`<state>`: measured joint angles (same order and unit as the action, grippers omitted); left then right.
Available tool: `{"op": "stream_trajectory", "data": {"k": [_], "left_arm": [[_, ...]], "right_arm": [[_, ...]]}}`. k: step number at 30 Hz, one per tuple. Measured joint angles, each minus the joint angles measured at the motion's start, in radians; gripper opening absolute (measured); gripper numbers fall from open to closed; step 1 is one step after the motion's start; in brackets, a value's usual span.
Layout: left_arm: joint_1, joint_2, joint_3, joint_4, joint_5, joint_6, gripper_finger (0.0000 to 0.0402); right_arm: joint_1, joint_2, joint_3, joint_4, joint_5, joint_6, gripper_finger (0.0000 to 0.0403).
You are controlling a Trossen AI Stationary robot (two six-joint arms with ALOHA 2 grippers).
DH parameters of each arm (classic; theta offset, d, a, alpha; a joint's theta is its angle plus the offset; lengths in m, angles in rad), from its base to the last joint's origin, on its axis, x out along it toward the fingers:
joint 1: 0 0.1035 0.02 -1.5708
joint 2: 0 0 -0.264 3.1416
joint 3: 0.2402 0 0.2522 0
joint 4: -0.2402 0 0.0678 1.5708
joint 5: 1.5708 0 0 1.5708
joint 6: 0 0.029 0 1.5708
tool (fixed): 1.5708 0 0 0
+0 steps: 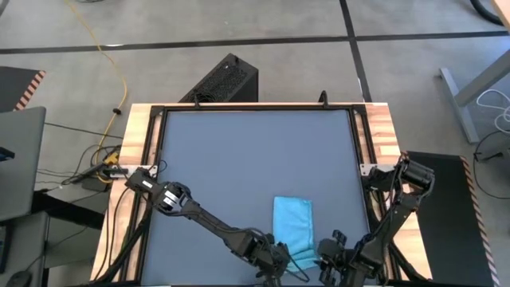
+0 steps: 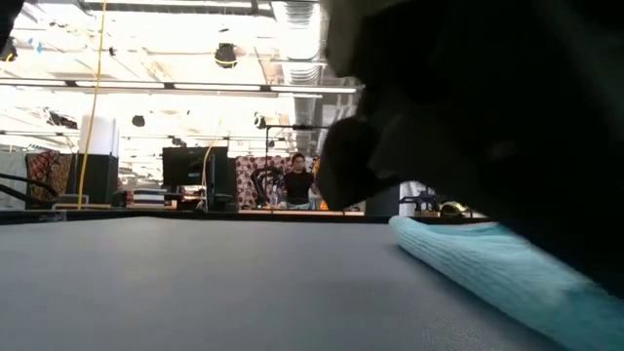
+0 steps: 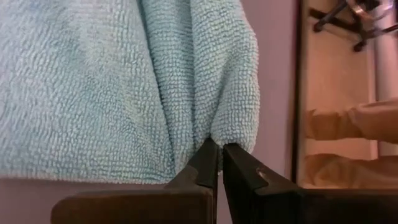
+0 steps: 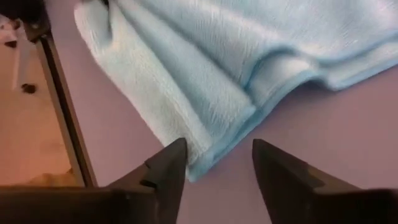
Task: Roll towel
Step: Roll the blue microfiber towel
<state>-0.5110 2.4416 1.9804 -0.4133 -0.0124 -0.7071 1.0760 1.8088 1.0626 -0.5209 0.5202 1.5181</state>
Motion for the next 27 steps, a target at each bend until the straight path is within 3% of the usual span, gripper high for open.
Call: {"op": "stream_trajectory", "data": {"k": [5, 8, 11, 18, 27], "left_arm": [[0.016, 0.000, 0.000, 0.036, 0.048, -0.036, 0.0001], [0.024, 0.000, 0.000, 0.035, 0.070, -0.053, 0.0001], [0.034, 0.000, 0.000, 0.035, 0.088, -0.087, 0.0001], [0.056, 0.000, -0.001, 0.078, 0.151, -0.110, 0.0001], [0.060, 0.000, -0.001, 0.192, 0.162, -0.174, 0.0001]], "right_arm": [[0.037, -0.002, 0.118, -0.241, 0.146, -0.011, 0.0214], [0.061, -0.003, 0.182, -0.294, 0.242, -0.108, 0.0204], [0.081, -0.004, 0.210, -0.244, 0.291, -0.263, 0.0195], [0.129, 0.036, 0.211, -0.077, 0.297, -0.585, 0.0184], [0.115, 0.179, 0.211, -0.048, 0.305, -0.655, 0.0175]]}}
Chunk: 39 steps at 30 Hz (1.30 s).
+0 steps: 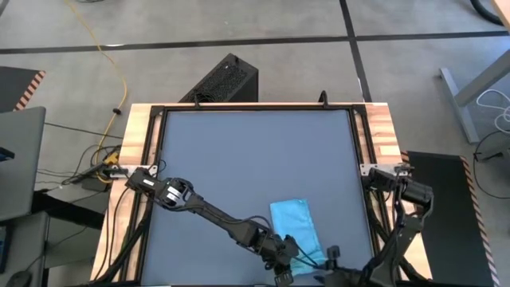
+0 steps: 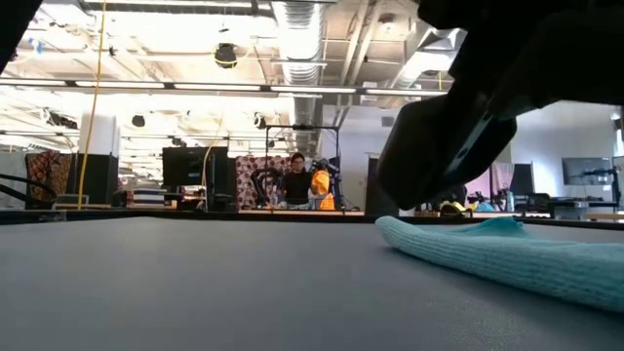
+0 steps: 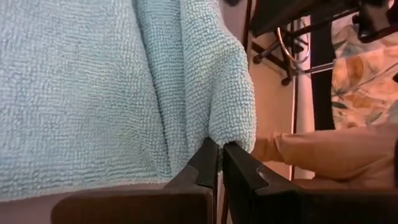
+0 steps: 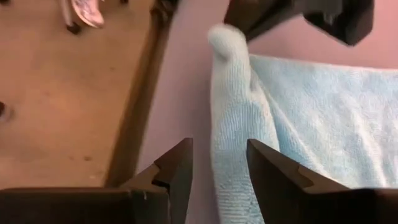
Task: Roll towel
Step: Roll the blue microfiber towel
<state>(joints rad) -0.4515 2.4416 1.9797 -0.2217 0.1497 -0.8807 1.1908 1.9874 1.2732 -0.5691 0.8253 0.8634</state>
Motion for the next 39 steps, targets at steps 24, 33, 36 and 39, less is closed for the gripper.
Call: {"op": "stream_trajectory", "data": {"k": [24, 33, 36, 39], "left_arm": [[-0.016, 0.000, 0.000, -0.040, -0.039, -0.052, 0.0001], [-0.016, 0.000, 0.000, -0.054, -0.043, -0.030, 0.0001], [-0.016, -0.001, -0.003, -0.054, -0.045, -0.030, 0.0001], [-0.016, -0.002, -0.019, -0.049, -0.045, -0.041, 0.0001]], "right_arm": [[-0.004, 0.080, -0.001, -0.068, -0.012, 0.079, 0.0154], [0.011, 0.080, -0.001, -0.087, -0.035, 0.080, 0.0154], [0.011, 0.080, -0.001, -0.116, -0.036, 0.081, 0.0154], [0.004, 0.080, -0.001, -0.147, -0.036, 0.087, 0.0154]]}}
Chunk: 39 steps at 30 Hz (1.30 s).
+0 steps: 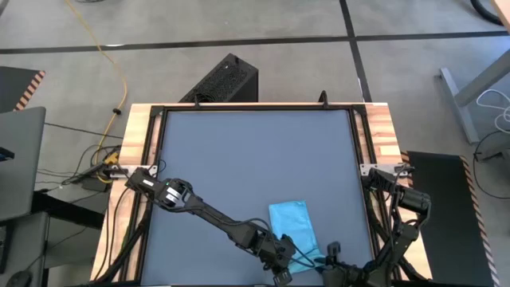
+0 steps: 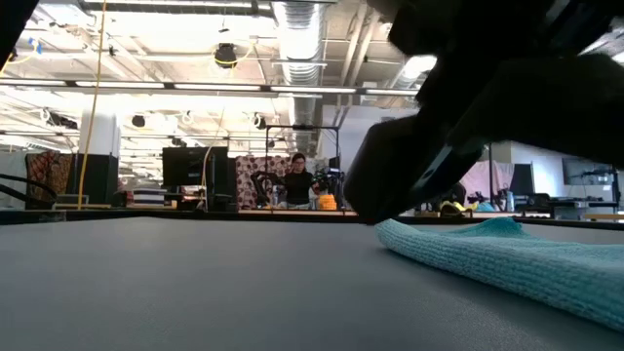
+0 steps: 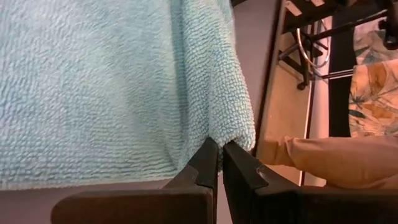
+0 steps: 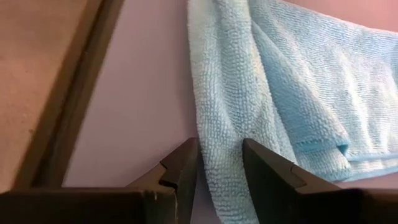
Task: Roll towel
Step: Roll the blue microfiber towel
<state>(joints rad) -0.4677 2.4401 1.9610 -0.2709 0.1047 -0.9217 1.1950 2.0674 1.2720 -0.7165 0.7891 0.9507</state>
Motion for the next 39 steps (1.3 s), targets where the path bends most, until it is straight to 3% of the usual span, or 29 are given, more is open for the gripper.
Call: {"op": "stream_trajectory", "data": {"k": [22, 39], "left_arm": [[-0.011, 0.000, -0.003, -0.005, 0.021, -0.003, 0.0001], [-0.024, 0.000, -0.003, 0.000, -0.018, 0.012, 0.0001]], "right_arm": [[-0.023, -0.001, 0.000, -0.034, -0.005, 0.038, 0.0151], [-0.045, 0.022, 0.002, -0.058, -0.078, 0.175, 0.0020]]}}
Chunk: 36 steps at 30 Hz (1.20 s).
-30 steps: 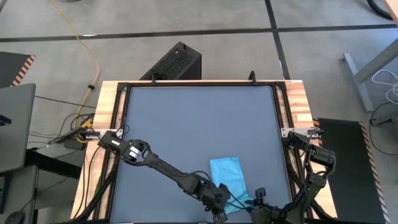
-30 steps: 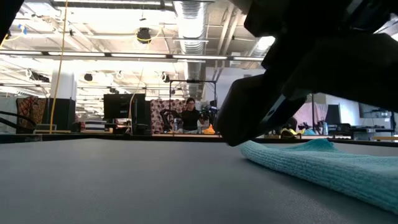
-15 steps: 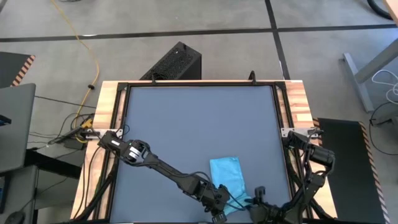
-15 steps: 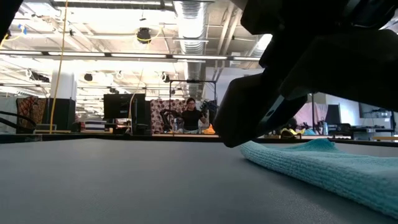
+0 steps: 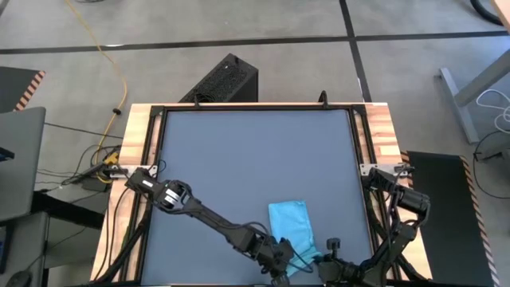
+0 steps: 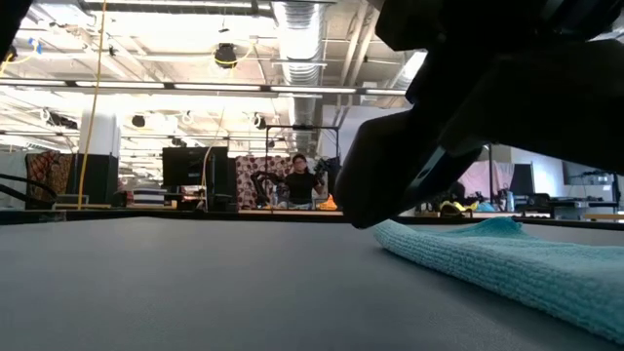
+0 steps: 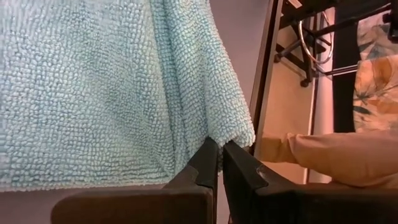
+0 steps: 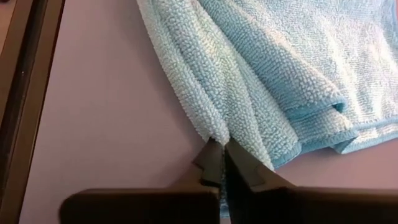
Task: Roll towel
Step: Roll the blue microfiber towel
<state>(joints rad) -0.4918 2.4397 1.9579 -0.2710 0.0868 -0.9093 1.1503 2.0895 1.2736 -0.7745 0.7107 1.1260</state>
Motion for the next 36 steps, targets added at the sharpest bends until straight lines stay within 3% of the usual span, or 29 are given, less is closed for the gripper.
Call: {"op": "stream_trajectory", "data": {"k": [7, 17, 26, 36], "left_arm": [[-0.021, 0.000, 0.029, 0.008, -0.088, 0.164, 0.0038], [-0.014, -0.005, 0.038, 0.059, -0.010, 0.176, 0.0132], [-0.039, -0.009, 0.138, 0.133, -0.020, 0.300, 0.0139], [-0.027, 0.161, 0.241, 0.104, 0.114, 0.199, 0.0139]], "right_arm": [[0.003, 0.000, 0.000, 0.005, -0.038, 0.008, 0.0035], [0.004, 0.000, -0.001, 0.011, -0.060, 0.022, 0.0040], [-0.014, 0.002, -0.001, 0.015, -0.088, 0.018, 0.0039], [-0.020, 0.002, -0.002, 0.021, -0.087, 0.022, 0.0039]]}}
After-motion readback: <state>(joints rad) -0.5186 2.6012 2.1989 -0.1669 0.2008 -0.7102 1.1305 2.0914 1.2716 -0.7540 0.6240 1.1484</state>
